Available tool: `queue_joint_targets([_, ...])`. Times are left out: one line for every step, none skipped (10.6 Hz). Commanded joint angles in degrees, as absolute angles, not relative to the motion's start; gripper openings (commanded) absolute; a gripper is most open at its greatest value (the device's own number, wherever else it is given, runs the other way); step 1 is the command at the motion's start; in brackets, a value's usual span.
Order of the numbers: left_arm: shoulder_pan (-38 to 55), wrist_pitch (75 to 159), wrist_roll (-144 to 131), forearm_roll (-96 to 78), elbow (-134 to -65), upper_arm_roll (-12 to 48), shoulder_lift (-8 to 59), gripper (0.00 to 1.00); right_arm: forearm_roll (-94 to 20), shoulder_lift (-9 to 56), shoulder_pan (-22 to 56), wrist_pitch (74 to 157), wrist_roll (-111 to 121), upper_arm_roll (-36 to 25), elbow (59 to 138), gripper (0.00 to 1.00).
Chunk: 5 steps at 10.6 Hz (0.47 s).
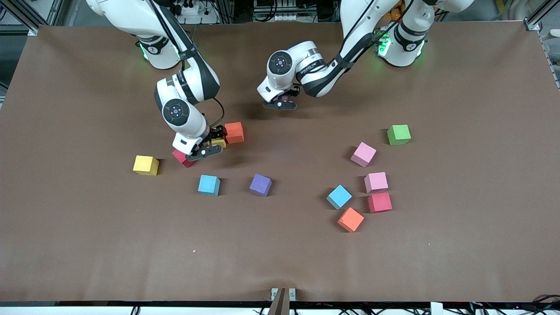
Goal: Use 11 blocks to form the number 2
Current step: 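Set the pink cube down at the row start with the left gripper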
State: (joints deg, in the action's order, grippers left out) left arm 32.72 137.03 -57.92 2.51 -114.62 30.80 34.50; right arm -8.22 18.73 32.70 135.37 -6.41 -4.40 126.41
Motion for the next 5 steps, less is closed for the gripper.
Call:
queue_joint_targets([33.13,136.05,-60.72,3.16,-113.99,29.44,35.42,0.66,-8.96,18.81,33.49,136.06,-6.42,-4.48,126.83,1.0])
queue_joint_targets([33.13,135.88,-62.04,3.51,-113.99,29.44,35.16,1.0,-8.96,18.72,33.49,136.05,-6.5,-4.48,126.83,1.0])
queue_joint_targets([32.79,135.1,-62.4,3.43,-113.91,29.53,34.29,1.0,-8.96,18.72,33.49,136.05,-6.42,-4.57,126.83,1.0])
queue_joint_targets([32.17,133.09,-63.97,3.25,-113.91,29.62,32.19,1.0,-8.96,18.63,33.49,136.05,-6.42,-4.57,126.83,1.0])
queue_joint_targets([30.69,131.24,-67.2,2.82,-113.47,29.97,29.99,1.0,-8.96,18.37,33.49,135.88,-6.42,-4.48,126.74,1.0])
